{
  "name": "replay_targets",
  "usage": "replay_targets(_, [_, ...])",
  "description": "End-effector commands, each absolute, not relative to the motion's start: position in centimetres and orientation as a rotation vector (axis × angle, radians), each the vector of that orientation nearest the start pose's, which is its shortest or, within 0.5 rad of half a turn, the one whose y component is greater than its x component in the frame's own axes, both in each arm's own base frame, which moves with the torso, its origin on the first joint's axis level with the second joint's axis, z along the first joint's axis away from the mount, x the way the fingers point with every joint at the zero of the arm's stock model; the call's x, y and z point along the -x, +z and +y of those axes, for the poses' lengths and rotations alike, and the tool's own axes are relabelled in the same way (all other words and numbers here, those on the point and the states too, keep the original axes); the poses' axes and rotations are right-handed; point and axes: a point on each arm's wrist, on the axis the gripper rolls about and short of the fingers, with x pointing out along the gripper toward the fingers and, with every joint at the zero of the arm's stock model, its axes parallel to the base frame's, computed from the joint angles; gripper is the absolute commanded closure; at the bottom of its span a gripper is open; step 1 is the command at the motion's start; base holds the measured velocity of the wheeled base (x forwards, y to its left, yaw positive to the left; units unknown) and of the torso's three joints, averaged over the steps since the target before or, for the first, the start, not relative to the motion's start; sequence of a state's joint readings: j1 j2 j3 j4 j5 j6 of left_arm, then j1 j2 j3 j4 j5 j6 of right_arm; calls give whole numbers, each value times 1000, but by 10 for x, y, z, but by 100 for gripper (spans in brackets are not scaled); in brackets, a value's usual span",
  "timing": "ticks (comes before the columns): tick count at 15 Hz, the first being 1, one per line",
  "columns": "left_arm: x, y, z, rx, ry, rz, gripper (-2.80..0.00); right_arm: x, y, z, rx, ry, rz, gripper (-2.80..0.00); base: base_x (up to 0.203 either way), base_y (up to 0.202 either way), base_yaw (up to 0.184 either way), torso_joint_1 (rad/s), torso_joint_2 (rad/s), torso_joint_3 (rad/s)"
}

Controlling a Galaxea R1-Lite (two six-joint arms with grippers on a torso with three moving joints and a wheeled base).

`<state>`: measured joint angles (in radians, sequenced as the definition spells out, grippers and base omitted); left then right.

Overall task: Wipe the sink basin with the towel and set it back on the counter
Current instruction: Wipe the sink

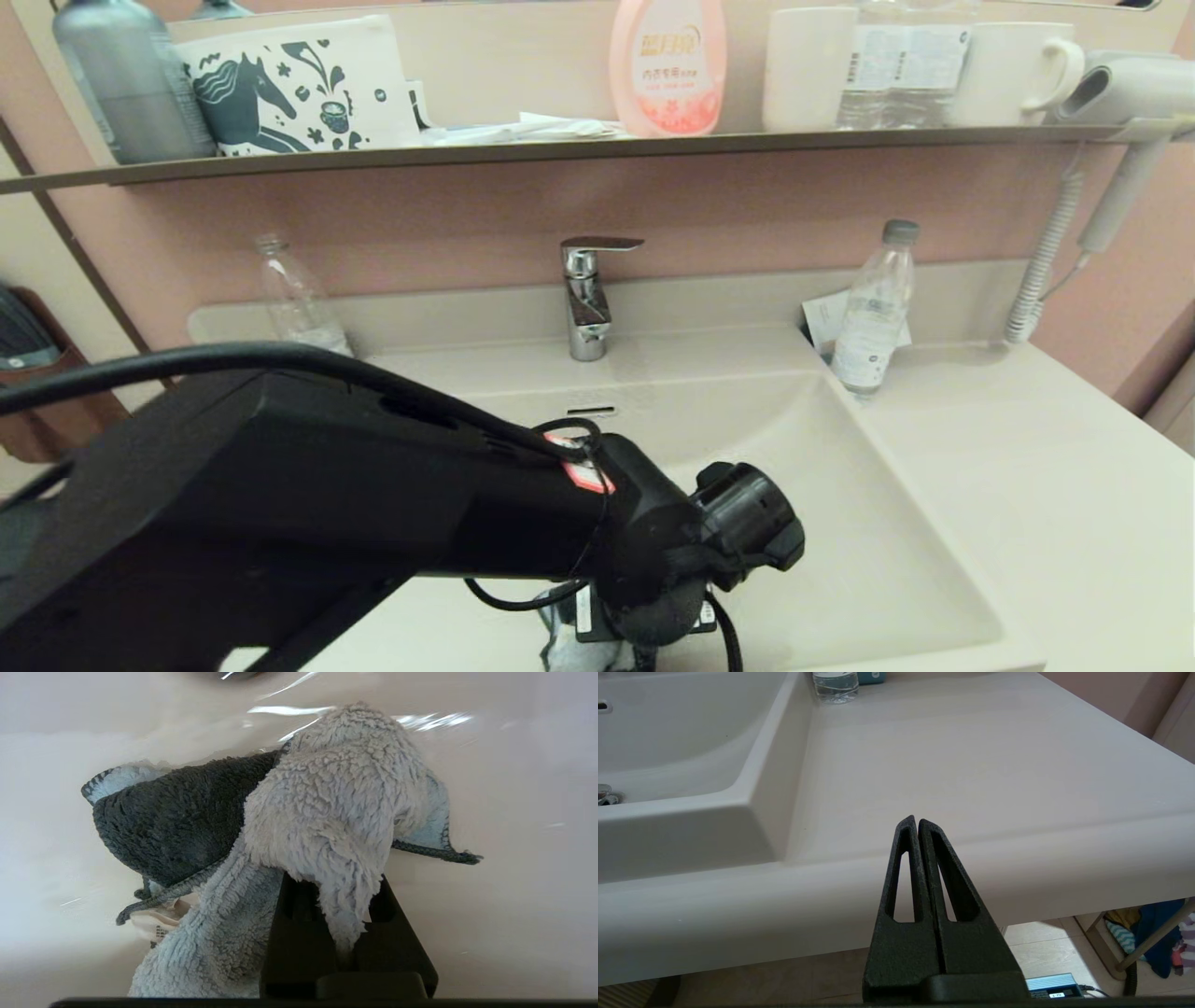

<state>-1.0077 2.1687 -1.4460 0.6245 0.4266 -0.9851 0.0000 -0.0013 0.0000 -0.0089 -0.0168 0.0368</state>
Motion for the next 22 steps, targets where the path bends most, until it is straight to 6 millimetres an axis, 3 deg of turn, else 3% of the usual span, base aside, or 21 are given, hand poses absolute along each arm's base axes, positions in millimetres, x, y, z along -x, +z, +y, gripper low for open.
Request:
replay_targets(1, [-196, 99, -277, -51, 87, 1121, 0, 23, 76, 0, -37, -17, -10, 0, 0, 0, 0, 0, 0, 0])
replay_targets(6, [-198, 126, -198, -116, 118, 1136, 0, 23, 76, 0, -37, -17, -10, 0, 0, 0, 0, 0, 0, 0])
replay_targets(10, [-229, 126, -164, -140, 135, 1113, 0, 23, 76, 0, -37, -17, -10, 0, 0, 0, 0, 0, 0, 0])
replay_targets(14, [-260, 106, -173, -100, 97, 1012, 0, 23, 76, 0, -37, -17, -10, 0, 0, 0, 0, 0, 0, 0])
replay_targets(17, [-289, 78, -180, -69, 94, 956, 0, 23, 76, 0, -37, -17, -10, 0, 0, 0, 0, 0, 0, 0])
replay_targets(22, [-320, 80, -204, -22, -14, 715, 0, 23, 76, 0, -37, -17, -10, 0, 0, 0, 0, 0, 0, 0])
